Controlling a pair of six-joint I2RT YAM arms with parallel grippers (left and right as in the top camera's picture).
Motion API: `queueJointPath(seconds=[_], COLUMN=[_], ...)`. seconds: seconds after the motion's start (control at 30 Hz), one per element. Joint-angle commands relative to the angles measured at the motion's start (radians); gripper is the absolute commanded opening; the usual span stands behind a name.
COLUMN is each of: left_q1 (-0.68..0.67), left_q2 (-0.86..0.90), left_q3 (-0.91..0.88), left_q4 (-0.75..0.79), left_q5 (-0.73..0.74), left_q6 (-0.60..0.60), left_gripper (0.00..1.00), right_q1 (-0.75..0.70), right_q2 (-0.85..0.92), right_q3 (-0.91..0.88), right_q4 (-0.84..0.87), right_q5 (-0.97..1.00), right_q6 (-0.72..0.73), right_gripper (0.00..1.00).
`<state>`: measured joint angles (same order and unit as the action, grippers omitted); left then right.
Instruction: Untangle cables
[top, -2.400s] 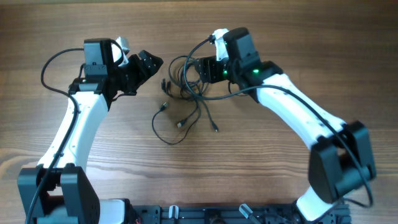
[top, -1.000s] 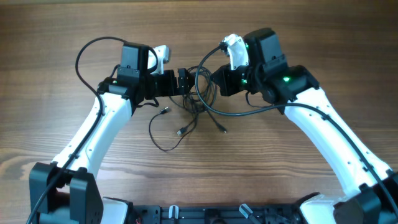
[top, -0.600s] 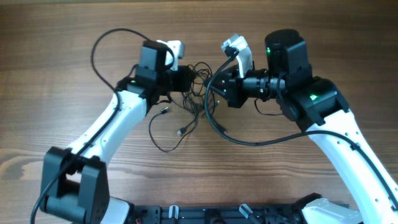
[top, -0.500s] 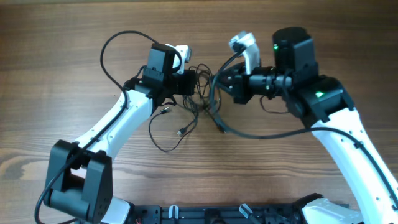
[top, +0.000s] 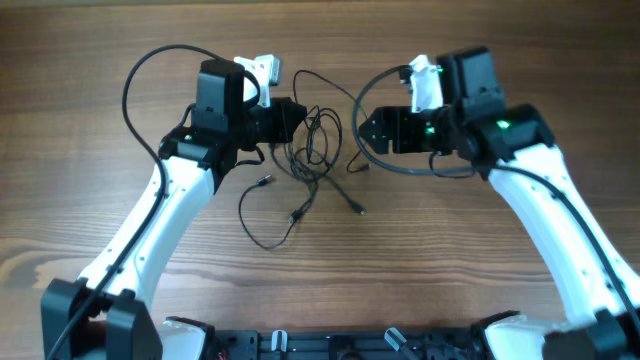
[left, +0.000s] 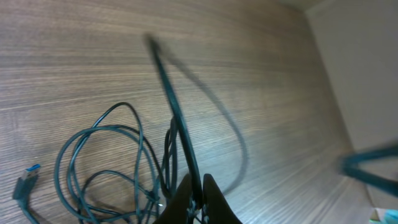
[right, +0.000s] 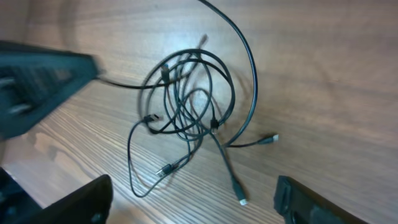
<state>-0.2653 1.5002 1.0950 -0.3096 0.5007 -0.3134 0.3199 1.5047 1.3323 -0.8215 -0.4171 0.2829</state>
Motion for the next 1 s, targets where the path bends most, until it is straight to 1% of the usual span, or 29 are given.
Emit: queueJointPath(seconds=[0.0,0.07,0.13,0.2,0.23,0.3,0.33,0.4,0.43,0.47,0.5,0.53,0.6,0.67,0.73,0.77,0.8,0.9,0.97], left_q1=[0.008,0.008,0.008,0.008,0.008,0.008,0.008,0.008,0.008,0.008,0.009,0.015,0.050,0.140,0.248,0.319,0.358,0.457,0.480], left_q2=[-0.064,-0.076,-0.076,-0.076,-0.076,-0.076,-0.076,-0.076,-0.076,-0.076,-0.076,-0.077,-0.089,-0.121,-0.156,-0.172,-0.174,-0.161,-0.142], left_q3=[0.001,0.001,0.001,0.001,0.001,0.001,0.001,0.001,0.001,0.001,0.001,0.001,0.001,0.001,0.001,0.001,0.001,0.001,0.001], left_q4=[-0.010,-0.018,-0.027,-0.037,-0.042,-0.046,-0.046,-0.045,-0.045,-0.045,-0.045,-0.045,-0.046,-0.047,-0.054,-0.069,-0.085,-0.184,-0.235], left_q5=[0.039,0.039,0.042,0.042,0.042,0.042,0.042,0.042,0.042,0.042,0.041,0.041,0.026,0.022,0.023,0.022,0.022,0.022,0.036], left_q6=[-0.009,-0.009,-0.009,-0.009,-0.009,-0.009,-0.009,-0.009,-0.009,-0.009,-0.009,-0.009,-0.009,-0.009,-0.010,-0.009,-0.009,-0.010,-0.013], left_gripper=[0.04,0.04,0.04,0.04,0.04,0.04,0.04,0.04,0.04,0.04,0.04,0.04,0.04,0.04,0.04,0.04,0.04,0.04,0.04], right_q1=[0.029,0.050,0.073,0.094,0.101,0.109,0.113,0.127,0.137,0.145,0.151,0.151,0.141,0.100,0.026,-0.019,-0.063,-0.195,-0.263], right_q2=[0.124,0.173,0.225,0.273,0.292,0.329,0.343,0.381,0.406,0.428,0.453,0.468,0.470,0.439,0.386,0.350,0.310,0.165,0.081], right_q3=[0.001,0.001,0.001,0.001,0.001,0.001,0.001,0.001,0.001,0.001,0.001,0.001,0.001,0.001,0.001,0.001,0.001,0.001,0.001], right_q4=[0.072,0.137,0.212,0.295,0.333,0.395,0.394,0.391,0.396,0.405,0.421,0.420,0.370,0.249,0.119,0.070,0.038,-0.006,0.003], right_q5=[-0.088,-0.090,-0.090,-0.090,-0.093,-0.105,-0.103,-0.103,-0.100,-0.100,-0.100,-0.100,-0.068,0.012,0.071,0.080,0.079,0.016,-0.127], right_q6=[0.080,0.168,0.304,0.402,0.444,0.537,0.572,0.609,0.629,0.644,0.643,0.634,0.576,0.475,0.364,0.293,0.233,0.089,0.041], right_gripper=[0.89,0.88,0.82,0.79,0.75,0.62,0.56,0.50,0.44,0.36,0.17,0.04,0.04,0.04,0.04,0.04,0.04,0.04,0.04])
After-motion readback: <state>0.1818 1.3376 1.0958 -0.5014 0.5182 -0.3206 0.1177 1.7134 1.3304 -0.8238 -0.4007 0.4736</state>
